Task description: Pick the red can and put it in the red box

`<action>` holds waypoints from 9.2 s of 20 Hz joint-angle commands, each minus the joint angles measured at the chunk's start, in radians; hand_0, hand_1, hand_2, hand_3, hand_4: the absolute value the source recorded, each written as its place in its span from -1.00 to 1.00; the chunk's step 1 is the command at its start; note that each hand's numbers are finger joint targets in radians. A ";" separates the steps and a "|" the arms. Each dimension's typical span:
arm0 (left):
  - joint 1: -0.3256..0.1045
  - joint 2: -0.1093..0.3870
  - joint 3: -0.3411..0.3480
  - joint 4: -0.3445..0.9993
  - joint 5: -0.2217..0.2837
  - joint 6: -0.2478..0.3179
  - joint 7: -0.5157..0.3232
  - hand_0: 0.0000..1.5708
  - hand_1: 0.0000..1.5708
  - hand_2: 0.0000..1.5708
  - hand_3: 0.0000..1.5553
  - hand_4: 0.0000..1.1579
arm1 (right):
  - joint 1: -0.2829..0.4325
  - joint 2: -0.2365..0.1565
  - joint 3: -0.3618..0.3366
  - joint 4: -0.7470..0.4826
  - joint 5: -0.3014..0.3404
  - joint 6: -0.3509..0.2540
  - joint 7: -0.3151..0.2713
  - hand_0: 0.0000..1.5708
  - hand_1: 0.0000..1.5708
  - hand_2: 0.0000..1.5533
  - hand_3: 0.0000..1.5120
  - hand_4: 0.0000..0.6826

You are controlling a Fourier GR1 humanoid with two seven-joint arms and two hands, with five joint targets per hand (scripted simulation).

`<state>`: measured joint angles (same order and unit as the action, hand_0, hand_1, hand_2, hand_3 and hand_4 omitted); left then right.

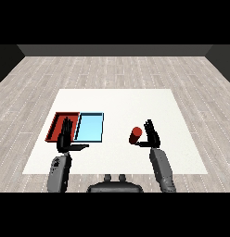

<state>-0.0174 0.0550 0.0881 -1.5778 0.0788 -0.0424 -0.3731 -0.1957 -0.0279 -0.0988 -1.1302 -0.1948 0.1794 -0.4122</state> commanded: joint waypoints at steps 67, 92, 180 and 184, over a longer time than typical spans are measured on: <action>0.029 -0.039 -0.063 0.007 -0.050 0.011 -0.047 -1.00 -1.00 -1.00 -1.00 -1.00 | -0.068 0.007 0.158 -0.049 0.093 -0.266 0.050 0.85 0.85 0.86 0.87 0.93; -0.148 -0.055 -0.427 0.049 0.011 0.218 0.182 -1.00 -1.00 -1.00 -1.00 -1.00 | -0.212 0.028 0.371 -0.080 0.001 -0.486 0.029 0.79 0.79 0.85 0.88 0.91; -0.316 -0.048 -0.580 0.271 0.069 0.562 0.168 1.00 1.00 1.00 0.91 0.95 | -0.324 -0.062 0.385 -0.510 -0.028 -0.533 0.205 -1.00 -1.00 -1.00 -1.00 -1.00; -0.324 -0.053 -0.554 0.284 0.031 0.560 0.156 1.00 1.00 0.98 0.87 0.93 | -0.189 -0.111 0.374 -0.665 0.019 -0.556 0.218 -1.00 -1.00 -1.00 -1.00 -1.00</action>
<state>-0.3401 0.0117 -0.4886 -1.2893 0.1364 0.5161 -0.2212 -0.4438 -0.1013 0.3000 -1.6877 -0.2070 -0.3756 -0.2166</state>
